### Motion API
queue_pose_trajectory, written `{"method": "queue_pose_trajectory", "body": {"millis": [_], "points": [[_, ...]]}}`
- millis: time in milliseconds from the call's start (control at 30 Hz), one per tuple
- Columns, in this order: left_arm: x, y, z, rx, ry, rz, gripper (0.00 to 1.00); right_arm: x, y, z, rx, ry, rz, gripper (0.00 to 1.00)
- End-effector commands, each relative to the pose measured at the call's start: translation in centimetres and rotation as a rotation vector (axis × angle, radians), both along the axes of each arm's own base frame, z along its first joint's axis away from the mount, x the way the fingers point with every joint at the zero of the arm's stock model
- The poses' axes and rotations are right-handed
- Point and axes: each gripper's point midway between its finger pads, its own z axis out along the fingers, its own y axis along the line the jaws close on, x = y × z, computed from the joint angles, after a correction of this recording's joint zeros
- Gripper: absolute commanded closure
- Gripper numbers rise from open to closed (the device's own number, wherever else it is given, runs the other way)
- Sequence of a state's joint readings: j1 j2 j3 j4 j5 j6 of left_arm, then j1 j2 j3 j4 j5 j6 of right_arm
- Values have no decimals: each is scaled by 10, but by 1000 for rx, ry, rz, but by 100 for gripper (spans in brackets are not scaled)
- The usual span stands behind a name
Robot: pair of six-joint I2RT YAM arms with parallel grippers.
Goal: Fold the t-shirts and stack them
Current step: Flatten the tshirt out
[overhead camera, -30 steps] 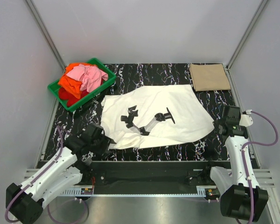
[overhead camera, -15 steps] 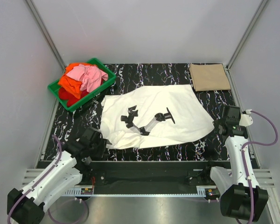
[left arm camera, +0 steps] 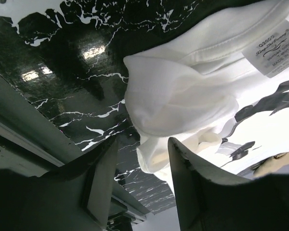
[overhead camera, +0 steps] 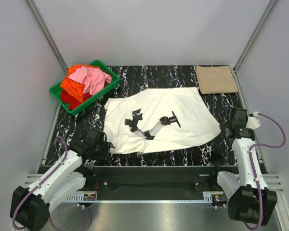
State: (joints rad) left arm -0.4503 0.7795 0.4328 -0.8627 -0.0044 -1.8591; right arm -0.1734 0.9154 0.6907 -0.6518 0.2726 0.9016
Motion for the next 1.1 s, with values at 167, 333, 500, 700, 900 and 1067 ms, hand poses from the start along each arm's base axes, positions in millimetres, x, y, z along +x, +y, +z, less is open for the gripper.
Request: {"method": "queue_pose_trajectory", "body": {"millis": [167, 333, 500, 700, 900, 1067], "points": [[10, -9, 23, -55, -63, -10, 53, 7, -8, -1, -25, -14, -21, 100], [7, -10, 18, -54, -38, -19, 55, 7, -8, -3, -25, -8, -22, 100], [5, -12, 17, -56, -23, -32, 57, 6, -7, -4, -20, -8, -24, 100], [8, -12, 16, -54, -31, -25, 80, 6, -7, -3, -22, -14, -23, 100], [33, -11, 41, -34, -185, -42, 100, 10, -3, 5, -16, -33, 10, 100], [79, 2, 130, 147, -485, -147, 100, 31, 13, 51, 16, -153, 121, 100]]}}
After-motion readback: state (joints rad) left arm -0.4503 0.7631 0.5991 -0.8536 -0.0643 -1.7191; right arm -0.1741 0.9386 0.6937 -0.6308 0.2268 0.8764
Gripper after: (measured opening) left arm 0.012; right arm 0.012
